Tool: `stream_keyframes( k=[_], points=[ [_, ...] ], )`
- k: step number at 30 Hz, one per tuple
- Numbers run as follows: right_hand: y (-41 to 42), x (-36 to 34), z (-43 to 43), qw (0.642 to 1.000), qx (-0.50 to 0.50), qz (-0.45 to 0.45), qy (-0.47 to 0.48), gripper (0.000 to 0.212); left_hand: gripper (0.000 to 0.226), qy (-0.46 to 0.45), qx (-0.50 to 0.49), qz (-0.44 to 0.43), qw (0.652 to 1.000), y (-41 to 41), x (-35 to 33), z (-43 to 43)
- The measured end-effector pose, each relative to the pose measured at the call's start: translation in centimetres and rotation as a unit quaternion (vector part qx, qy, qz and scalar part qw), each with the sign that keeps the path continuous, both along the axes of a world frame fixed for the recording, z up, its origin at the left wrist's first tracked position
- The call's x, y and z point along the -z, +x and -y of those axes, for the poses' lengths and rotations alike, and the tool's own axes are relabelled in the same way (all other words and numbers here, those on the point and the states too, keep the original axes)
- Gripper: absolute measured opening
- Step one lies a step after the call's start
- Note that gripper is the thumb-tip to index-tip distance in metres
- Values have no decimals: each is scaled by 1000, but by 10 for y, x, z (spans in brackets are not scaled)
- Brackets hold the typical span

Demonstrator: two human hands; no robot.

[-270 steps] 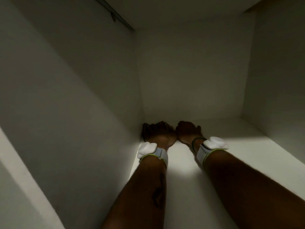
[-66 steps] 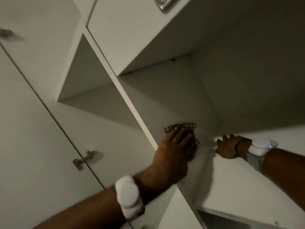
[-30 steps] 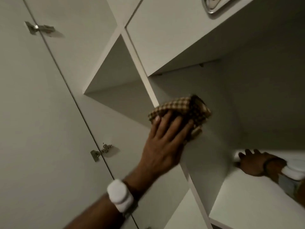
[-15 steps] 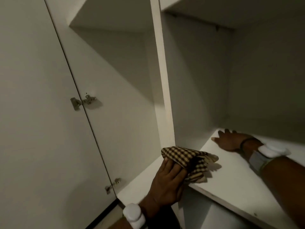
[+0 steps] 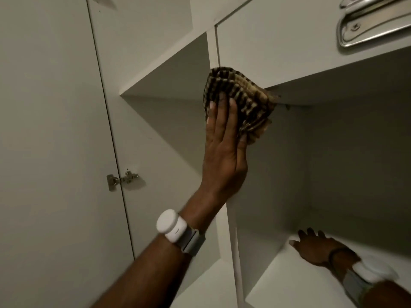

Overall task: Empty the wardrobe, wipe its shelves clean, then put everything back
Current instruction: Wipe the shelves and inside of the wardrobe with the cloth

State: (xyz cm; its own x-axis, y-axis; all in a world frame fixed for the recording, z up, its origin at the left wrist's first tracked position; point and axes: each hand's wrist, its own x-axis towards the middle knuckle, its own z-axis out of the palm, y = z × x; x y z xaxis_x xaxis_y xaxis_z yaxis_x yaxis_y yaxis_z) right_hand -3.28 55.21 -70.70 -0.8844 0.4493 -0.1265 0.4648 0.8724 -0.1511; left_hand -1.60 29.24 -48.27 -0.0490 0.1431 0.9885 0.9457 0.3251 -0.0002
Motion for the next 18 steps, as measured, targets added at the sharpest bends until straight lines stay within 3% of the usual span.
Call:
stream_keyframes(
  k=[3, 6, 7, 12, 15, 18],
  points=[
    [-5, -5, -2, 999, 7, -5, -33, 76, 58, -8, 2, -4, 1000, 0, 8, 6],
    [-28, 14, -26, 999, -29, 0, -19, 119, 57, -35, -25, -11, 999, 3, 57, 8],
    [-38, 22, -35, 999, -40, 10, -6, 123, 57, -50, -34, -4, 998, 4, 82, 10],
    [1, -3, 2, 999, -34, -7, 31, 62, 66, -174, -57, 36, 982, 11, 252, 35],
    [0, -11, 9, 998, -39, -4, 51, 53, 54, -260, -26, 69, 963, 19, 307, 53],
    [-3, -7, 5, 997, -48, 9, 60, 56, 56, -271, -1, 141, 952, 35, 322, 62]
  ],
)
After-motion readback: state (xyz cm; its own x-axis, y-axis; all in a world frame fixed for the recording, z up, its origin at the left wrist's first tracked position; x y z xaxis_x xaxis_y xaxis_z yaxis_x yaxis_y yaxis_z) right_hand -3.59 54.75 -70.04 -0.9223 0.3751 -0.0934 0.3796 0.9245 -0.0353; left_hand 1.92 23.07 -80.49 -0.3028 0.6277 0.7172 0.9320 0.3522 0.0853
